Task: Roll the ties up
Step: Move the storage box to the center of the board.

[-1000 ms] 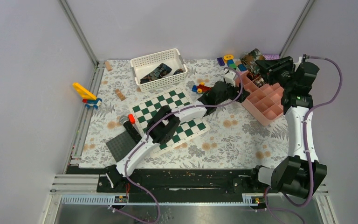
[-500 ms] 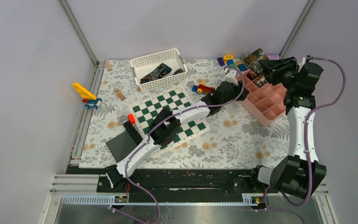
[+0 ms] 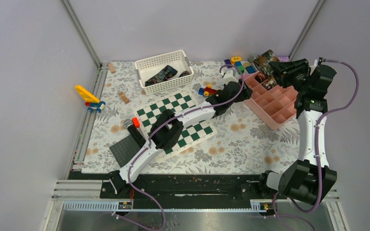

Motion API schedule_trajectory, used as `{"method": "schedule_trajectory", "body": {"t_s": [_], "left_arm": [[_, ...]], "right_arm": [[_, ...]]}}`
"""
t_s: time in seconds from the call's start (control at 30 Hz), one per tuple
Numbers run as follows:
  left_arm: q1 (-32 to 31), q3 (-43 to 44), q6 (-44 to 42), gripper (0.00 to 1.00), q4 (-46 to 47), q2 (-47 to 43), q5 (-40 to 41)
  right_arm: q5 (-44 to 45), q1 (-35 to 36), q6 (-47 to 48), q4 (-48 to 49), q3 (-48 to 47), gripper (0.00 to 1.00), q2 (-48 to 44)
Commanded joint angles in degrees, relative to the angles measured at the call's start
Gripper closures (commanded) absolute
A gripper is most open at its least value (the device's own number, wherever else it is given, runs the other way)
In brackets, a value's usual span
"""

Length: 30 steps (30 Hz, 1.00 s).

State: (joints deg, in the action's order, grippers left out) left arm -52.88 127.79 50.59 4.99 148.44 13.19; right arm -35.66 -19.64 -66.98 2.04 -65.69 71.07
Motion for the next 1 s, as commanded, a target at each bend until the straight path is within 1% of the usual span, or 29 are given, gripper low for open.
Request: {"method": "schedule_trajectory", "body": {"t_s": [0.0, 0.2, 0.37, 0.53, 0.67, 0.8, 0.97], "left_arm": [[-0.2, 4.0, 5.9, 0.44, -1.2, -0.1, 4.6], [-0.2, 9.4, 10.1, 0.4, -2.4, 4.1, 2.6], [0.0, 9.6, 12.9, 0.39, -3.8, 5.8, 0.6], [1.1, 9.0, 16.6, 0.4, -4.4, 6.9, -1.6], [1.4, 10.3, 18.1, 0.41, -4.8, 8.3, -2.0], [1.6, 11.7, 19.7, 0.48, -4.8, 9.6, -2.1], [1.6, 12.6, 20.2, 0.51, -4.4, 10.4, -2.2]], "right_arm": [[-1.8, -0.6, -1.0, 3.2, -0.1, 0.6, -1.5], [-2.3, -0.8, -1.9, 4.5, 0.7, 0.6, -1.3], [-2.6, -1.0, -2.4, 5.2, 0.9, 0.6, -1.3], [-3.1, -1.2, -3.0, 6.1, 1.6, 0.6, -1.2], [-3.5, -1.4, -3.6, 6.8, 1.9, 0.6, -0.9], [-3.8, -1.4, -4.1, 7.5, 2.2, 0.6, -0.7], [-4.3, -1.7, -4.6, 8.2, 2.4, 0.6, -0.5]]}}
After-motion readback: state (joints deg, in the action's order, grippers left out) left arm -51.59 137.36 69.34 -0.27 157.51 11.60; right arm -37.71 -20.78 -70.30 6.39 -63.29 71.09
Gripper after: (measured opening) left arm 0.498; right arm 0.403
